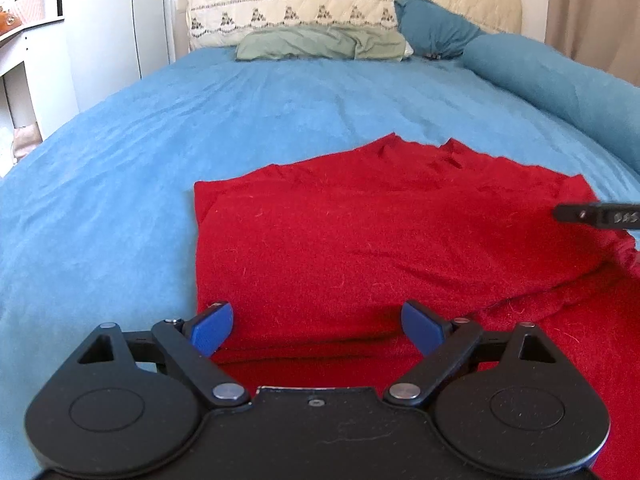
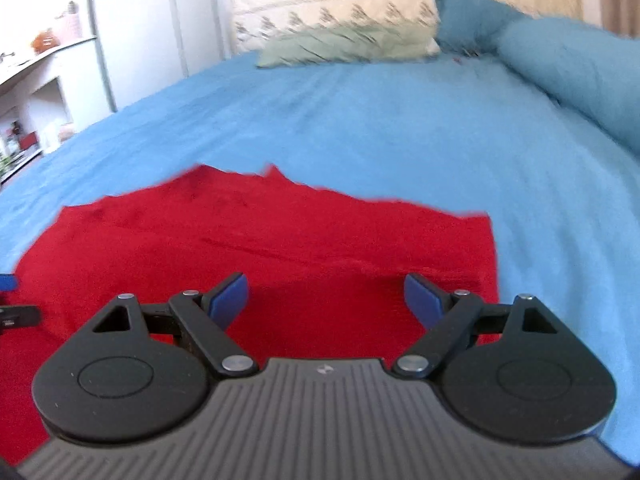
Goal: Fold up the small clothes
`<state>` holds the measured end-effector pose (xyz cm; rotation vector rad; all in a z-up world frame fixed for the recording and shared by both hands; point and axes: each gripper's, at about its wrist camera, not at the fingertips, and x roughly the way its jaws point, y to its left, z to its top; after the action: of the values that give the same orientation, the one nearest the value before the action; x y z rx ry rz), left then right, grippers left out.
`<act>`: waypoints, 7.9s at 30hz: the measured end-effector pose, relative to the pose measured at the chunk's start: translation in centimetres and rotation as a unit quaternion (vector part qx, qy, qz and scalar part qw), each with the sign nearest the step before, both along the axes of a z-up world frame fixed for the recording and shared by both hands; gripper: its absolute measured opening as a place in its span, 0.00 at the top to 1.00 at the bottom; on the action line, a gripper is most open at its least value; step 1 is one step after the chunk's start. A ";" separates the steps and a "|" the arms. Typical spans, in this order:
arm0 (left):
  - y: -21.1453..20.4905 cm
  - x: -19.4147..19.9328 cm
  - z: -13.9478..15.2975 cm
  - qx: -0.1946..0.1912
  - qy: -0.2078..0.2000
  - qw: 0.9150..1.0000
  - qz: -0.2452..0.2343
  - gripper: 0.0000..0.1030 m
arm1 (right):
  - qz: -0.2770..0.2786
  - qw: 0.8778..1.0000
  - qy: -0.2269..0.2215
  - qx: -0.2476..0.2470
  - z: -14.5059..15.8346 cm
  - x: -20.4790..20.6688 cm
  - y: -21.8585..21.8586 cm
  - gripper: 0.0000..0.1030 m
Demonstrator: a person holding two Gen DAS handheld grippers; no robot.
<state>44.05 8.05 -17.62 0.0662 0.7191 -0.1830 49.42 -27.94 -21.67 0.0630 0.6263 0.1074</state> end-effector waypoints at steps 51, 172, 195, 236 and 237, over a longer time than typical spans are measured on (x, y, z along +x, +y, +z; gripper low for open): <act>7.4 -31.8 3.6 -0.066 0.079 0.991 0.090 0.51 | -0.119 0.991 0.068 0.010 3.3 -43.9 -2.5 0.19; -14.8 -0.6 4.0 0.012 0.060 0.996 -0.063 0.00 | -0.225 0.953 -0.021 0.202 -1.3 -13.9 -3.9 0.26; -9.4 3.0 2.6 0.004 0.116 0.993 -0.033 0.02 | -0.060 0.987 -0.054 0.137 12.0 -5.1 5.3 0.78; 7.9 -3.0 2.4 -0.191 0.087 0.977 0.031 0.86 | 0.069 0.997 -0.005 -0.035 -0.4 -11.1 16.6 0.22; 7.8 -2.9 2.6 -0.188 0.084 0.978 0.032 0.86 | 0.056 0.998 -0.004 -0.028 -0.4 -10.8 16.4 0.23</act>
<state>41.12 15.85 -15.04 -0.3379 0.8438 -0.2625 38.66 -11.51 -22.07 -0.0263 0.6235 0.1978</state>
